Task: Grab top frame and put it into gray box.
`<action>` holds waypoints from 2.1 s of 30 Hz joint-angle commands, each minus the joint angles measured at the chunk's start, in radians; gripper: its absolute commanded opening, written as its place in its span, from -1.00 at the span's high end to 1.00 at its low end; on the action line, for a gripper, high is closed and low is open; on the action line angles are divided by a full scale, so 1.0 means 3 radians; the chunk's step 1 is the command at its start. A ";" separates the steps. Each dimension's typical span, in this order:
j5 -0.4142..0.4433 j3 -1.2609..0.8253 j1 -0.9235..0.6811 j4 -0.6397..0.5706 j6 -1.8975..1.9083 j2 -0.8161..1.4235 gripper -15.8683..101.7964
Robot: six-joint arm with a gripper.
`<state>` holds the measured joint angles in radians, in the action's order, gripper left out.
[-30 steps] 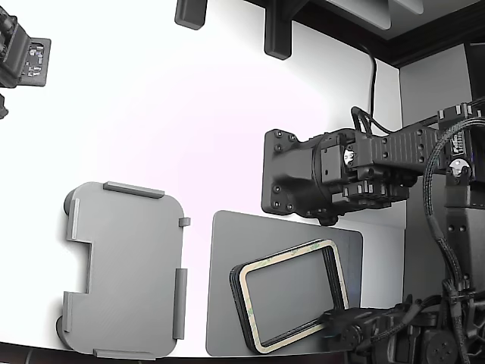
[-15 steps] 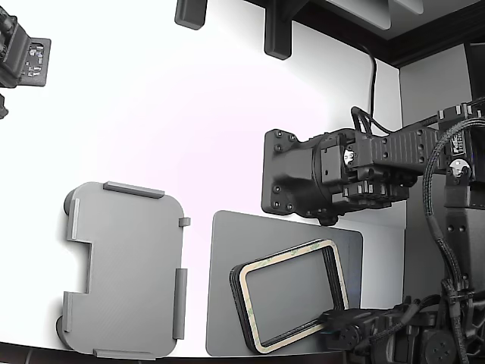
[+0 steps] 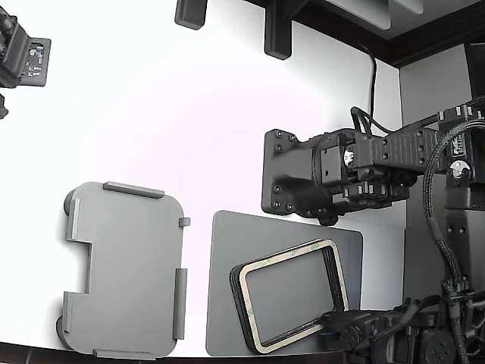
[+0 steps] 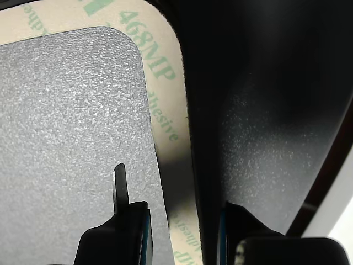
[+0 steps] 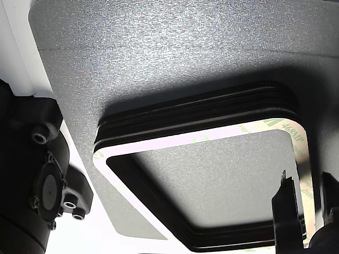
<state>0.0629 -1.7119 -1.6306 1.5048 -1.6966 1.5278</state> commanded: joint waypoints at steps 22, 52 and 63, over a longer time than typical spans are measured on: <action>0.0036 0.0005 0.0031 -0.0077 0.0015 0.0097 0.10; 0.0419 0.0966 0.0312 0.0481 0.1212 0.0210 0.91; 0.1140 0.1145 0.1033 0.0353 0.3400 0.0445 0.91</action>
<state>0.3820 -1.4051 -1.3821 1.6168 -0.9327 1.6322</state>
